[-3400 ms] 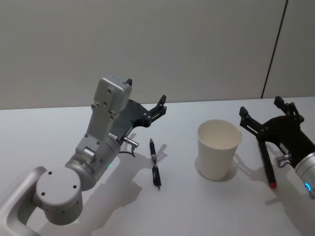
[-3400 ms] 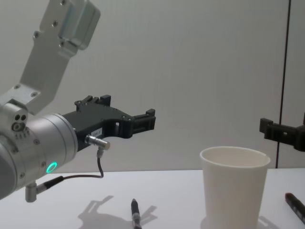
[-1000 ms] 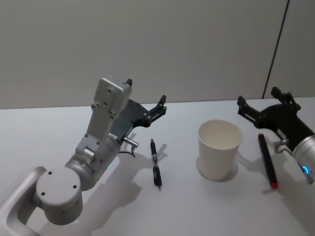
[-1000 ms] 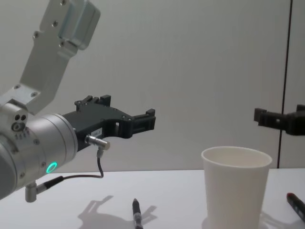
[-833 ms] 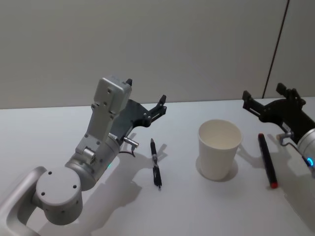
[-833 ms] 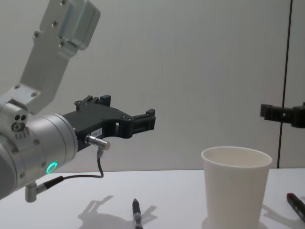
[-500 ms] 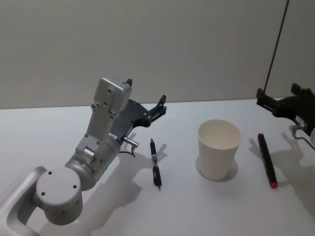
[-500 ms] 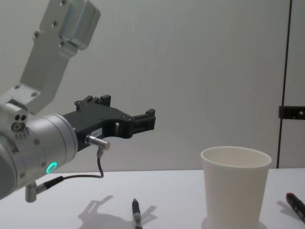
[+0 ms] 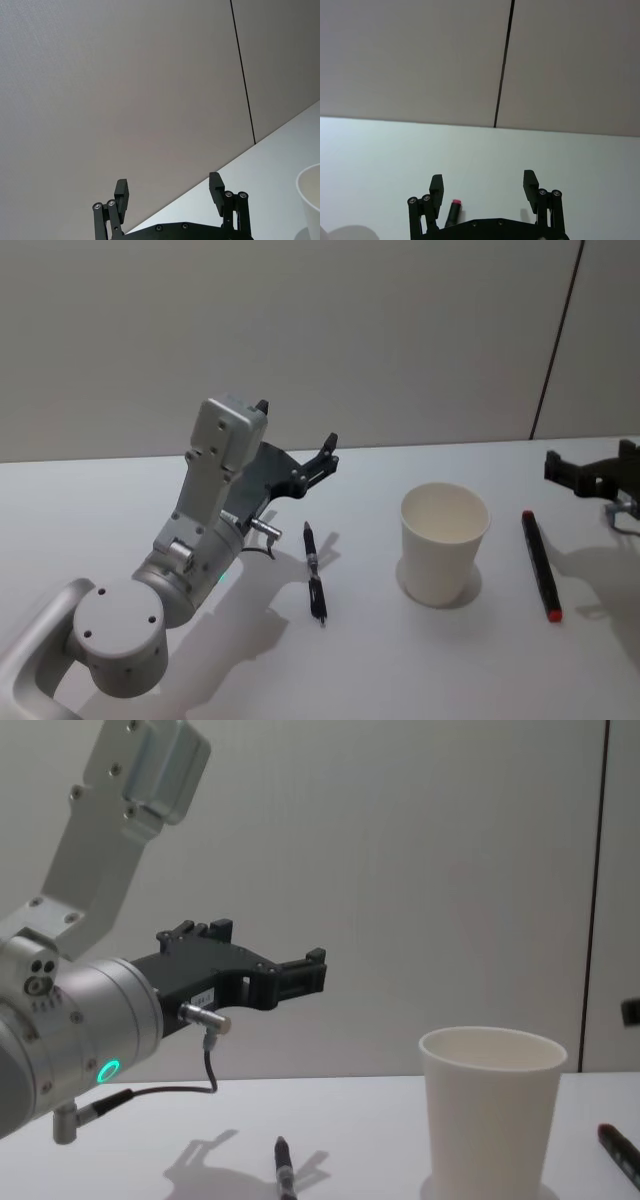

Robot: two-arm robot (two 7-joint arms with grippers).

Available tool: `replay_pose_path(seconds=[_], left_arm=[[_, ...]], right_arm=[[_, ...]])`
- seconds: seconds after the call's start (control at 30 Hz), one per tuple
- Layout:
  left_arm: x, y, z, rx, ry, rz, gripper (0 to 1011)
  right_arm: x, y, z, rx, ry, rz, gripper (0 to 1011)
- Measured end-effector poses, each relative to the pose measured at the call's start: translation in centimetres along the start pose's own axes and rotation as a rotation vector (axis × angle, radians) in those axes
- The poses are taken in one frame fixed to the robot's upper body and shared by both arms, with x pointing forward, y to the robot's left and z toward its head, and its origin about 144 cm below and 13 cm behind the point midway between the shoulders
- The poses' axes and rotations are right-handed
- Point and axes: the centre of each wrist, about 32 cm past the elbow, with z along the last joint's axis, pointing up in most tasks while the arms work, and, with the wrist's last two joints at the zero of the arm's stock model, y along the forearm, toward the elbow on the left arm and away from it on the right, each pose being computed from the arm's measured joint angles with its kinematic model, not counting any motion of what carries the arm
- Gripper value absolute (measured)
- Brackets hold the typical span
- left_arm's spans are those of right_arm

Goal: Place the pen into the pen holder.

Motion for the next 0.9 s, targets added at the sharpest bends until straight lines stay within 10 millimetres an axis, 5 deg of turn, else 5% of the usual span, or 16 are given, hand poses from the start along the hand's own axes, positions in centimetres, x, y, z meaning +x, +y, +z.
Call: replay_pose_path(seconds=[0.9], left_arm=[[0.0,0.0,0.0,0.000,0.000,0.000,1001]], right_arm=[[-5.0,3.9,-2.8,-0.172,-0.092,-0.022,1001]])
